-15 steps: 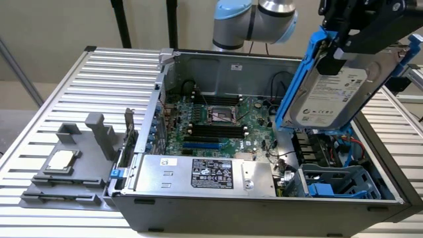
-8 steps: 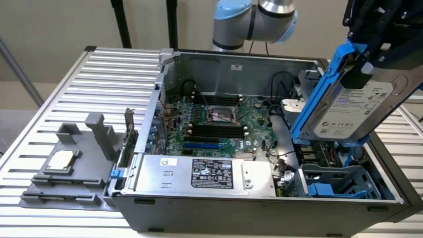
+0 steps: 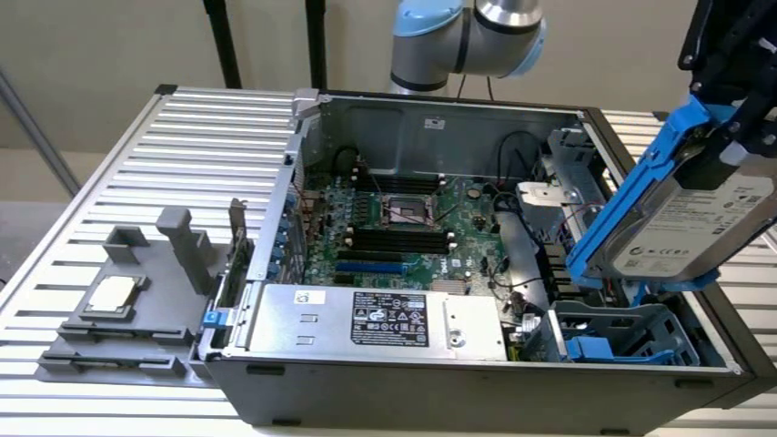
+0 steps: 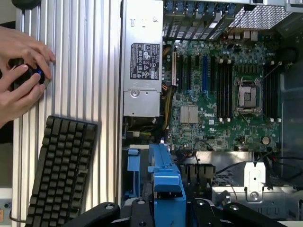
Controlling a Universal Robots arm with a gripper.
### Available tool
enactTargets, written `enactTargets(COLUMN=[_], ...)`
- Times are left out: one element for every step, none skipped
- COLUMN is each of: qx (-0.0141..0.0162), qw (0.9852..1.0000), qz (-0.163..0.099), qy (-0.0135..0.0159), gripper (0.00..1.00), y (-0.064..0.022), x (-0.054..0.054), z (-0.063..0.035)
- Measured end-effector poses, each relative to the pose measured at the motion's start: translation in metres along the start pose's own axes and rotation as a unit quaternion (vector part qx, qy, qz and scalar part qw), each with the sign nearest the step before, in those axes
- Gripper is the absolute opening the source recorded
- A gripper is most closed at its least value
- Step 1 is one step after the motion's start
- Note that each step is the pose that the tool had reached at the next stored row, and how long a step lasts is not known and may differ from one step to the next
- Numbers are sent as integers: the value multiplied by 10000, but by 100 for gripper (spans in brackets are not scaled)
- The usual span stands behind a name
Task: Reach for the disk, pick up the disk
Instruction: 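Pick up the disk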
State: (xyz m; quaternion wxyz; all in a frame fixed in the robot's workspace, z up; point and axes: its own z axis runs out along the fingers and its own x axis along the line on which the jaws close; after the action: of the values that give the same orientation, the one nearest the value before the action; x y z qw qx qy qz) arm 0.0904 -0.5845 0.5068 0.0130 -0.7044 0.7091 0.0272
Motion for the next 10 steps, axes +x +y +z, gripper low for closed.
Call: enactTargets(qx=[0,0,0,0,0,-1,-1,-1,-1,-1], qw=[10000,10000,10000,10000,10000,10000,10000,10000,10000,10000], qz=[0,0,0,0,0,0,0,0,0,0], qy=[0,0,0,-1,-1,0,-1,0,0,0], gripper=[33,33,33,33,33,33,33,33,33,33], y=[-40,-77,-115,-142,-155,-160,-160,-160,-160,-160], x=[17,33,48,61,66,67,67,67,67,67], z=[3,7,10,14,16,15,15,15,15,15])
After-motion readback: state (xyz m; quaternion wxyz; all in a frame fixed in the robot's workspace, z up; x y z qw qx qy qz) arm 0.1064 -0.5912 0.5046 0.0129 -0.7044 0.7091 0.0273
